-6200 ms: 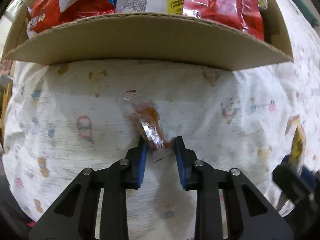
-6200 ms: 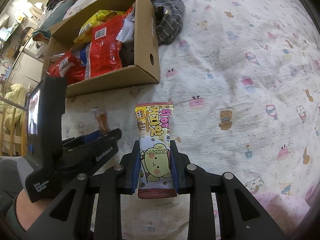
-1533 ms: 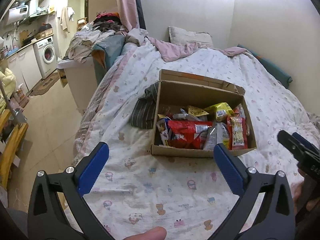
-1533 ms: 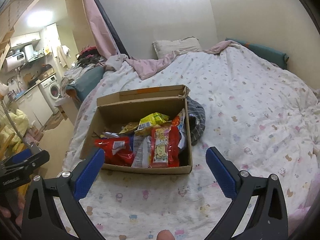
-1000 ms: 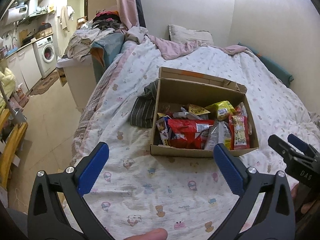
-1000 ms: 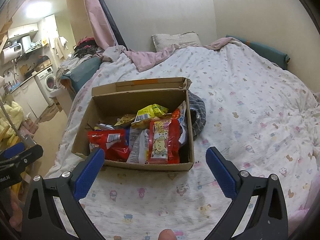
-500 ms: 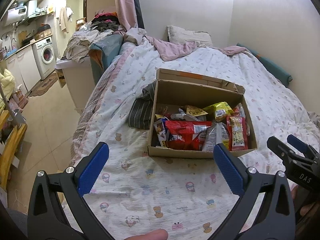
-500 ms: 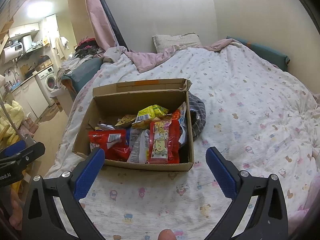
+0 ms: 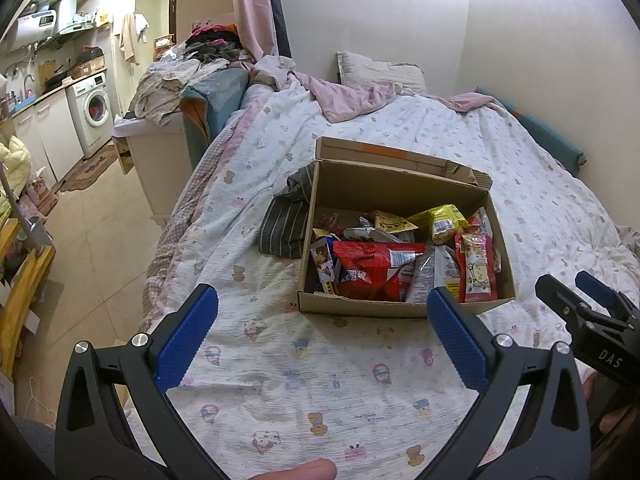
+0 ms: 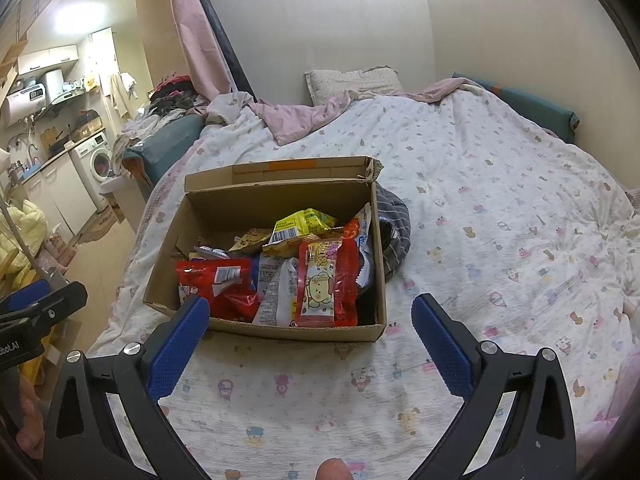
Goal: Organize snacks
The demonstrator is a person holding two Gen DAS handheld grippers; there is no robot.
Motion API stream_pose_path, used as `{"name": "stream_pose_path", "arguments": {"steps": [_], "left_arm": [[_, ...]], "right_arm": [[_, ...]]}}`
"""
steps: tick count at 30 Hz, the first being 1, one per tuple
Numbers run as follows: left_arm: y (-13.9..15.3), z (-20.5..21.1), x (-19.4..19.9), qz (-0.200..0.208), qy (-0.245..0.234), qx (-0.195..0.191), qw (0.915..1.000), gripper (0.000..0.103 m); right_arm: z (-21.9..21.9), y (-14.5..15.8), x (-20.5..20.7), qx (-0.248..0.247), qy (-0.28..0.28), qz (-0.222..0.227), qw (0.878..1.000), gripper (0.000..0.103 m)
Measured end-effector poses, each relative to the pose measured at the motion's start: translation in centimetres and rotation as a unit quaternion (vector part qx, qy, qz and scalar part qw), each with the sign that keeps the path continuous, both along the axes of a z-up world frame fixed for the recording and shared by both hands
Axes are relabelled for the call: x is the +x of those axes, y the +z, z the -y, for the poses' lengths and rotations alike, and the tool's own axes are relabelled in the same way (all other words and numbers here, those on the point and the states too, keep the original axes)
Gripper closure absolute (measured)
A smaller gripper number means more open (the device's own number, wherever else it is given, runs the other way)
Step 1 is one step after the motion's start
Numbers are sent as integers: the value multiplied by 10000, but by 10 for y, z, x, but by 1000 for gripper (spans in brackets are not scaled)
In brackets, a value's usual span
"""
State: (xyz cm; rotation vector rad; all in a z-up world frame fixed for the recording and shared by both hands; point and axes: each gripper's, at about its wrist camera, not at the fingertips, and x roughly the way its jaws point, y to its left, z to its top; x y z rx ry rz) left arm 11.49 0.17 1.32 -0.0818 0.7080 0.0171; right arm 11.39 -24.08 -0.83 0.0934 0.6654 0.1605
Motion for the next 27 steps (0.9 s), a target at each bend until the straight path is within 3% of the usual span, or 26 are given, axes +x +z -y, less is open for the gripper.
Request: {"name": "stream_pose_path", "arguments": {"steps": [27], "left_arm": [[0, -4, -1, 26, 33, -35, 10000, 0]], "right_arm": [[1, -1, -1, -12, 10, 16, 10000, 0]]}}
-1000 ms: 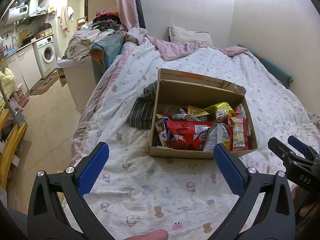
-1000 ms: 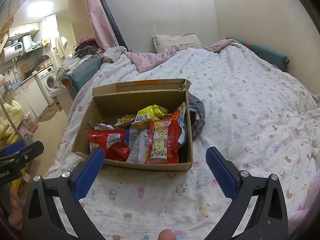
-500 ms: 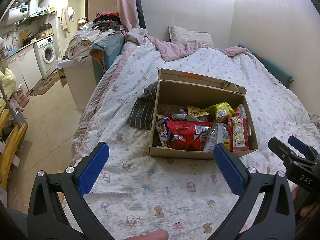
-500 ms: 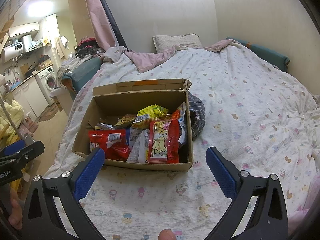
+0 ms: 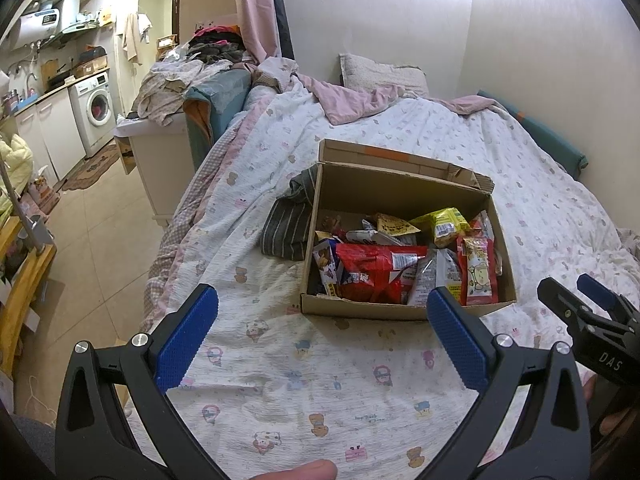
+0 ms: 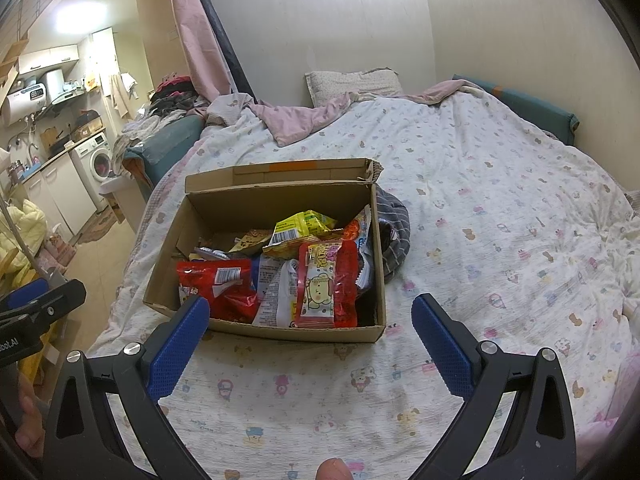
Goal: Organize snacks
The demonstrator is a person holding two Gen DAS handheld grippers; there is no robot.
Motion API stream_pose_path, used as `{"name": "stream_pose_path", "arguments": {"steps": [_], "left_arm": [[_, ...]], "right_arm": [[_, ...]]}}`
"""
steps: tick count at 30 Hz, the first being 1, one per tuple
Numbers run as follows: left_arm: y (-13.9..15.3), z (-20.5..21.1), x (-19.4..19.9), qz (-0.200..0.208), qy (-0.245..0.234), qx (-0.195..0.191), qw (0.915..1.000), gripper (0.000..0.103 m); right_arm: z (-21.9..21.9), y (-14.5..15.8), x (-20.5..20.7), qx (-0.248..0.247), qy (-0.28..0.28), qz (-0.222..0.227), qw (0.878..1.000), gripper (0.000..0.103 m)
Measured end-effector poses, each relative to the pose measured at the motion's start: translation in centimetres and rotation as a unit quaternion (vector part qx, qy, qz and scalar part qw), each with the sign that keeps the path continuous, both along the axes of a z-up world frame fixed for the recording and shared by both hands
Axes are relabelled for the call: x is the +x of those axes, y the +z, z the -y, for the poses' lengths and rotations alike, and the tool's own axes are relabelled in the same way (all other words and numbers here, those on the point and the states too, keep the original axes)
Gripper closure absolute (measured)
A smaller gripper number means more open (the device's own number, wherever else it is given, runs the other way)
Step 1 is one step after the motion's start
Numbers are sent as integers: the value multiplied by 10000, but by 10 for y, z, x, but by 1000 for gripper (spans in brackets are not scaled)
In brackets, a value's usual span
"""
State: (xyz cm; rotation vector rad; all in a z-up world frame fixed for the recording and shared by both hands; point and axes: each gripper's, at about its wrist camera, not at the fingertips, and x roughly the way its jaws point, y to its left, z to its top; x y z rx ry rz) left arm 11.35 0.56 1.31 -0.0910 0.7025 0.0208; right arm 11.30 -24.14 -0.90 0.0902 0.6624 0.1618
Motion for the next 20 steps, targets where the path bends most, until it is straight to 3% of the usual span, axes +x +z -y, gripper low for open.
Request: {"name": "stream_pose_path", "arguments": {"steps": [20], "left_arm": [[2, -3, 1, -8, 2, -14, 10000, 0]], "right_arm": [[4, 4, 0, 15, -32, 9, 10000, 0]]}}
